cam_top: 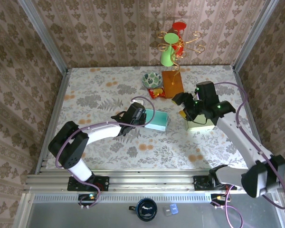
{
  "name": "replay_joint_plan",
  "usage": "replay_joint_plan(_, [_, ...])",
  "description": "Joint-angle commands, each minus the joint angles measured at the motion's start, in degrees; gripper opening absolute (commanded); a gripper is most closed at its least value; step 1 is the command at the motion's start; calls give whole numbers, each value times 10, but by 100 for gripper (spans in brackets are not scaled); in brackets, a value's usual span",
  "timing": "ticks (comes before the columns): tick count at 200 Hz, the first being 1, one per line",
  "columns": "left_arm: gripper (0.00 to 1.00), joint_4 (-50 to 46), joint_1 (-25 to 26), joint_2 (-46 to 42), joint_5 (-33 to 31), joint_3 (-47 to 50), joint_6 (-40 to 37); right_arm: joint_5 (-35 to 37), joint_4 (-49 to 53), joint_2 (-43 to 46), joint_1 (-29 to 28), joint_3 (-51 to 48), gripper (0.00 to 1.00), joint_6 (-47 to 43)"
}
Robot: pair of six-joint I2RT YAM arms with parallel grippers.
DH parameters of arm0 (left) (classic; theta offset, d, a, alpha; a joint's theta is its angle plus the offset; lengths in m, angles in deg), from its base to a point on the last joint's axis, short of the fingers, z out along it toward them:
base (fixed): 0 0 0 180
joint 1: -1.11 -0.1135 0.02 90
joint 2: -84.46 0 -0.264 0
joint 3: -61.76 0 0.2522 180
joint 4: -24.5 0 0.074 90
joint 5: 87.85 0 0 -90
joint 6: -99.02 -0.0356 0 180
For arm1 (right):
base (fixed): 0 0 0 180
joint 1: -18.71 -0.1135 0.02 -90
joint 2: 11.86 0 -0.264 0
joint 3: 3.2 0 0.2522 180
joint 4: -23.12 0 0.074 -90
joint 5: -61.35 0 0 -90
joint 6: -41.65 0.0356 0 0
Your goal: Fold the paper box
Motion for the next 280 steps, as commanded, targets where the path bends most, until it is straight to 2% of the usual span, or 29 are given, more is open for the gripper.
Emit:
replay_joint_plan(1, [0,-64,5,0,4,25,4,-65,22,-54,15,21,71,32])
replay_joint_plan(26, [0,-63,8,-2,1,27,-1,-93,33,-113,17,40,67,26])
replay_joint_plan(55, [5,-64,9,-2,5,25,-4,-116,20,-146,18,34,64,25])
replay_joint_plan(121, [11,-76,19,-5,10,30,-9,-132,7,-171,13,9,60,12])
replay_joint_plan(158, [20,-97,24,-17,23,36,0,-138,5,-179,10,-1,59,0])
replay_joint_plan(201, [37,-122,30,-49,45,42,13,-131,12,-188,8,-3,59,-16])
replay_joint_plan(280, [44,-129,39,-95,85,57,12,-124,55,-229,3,62,64,-82])
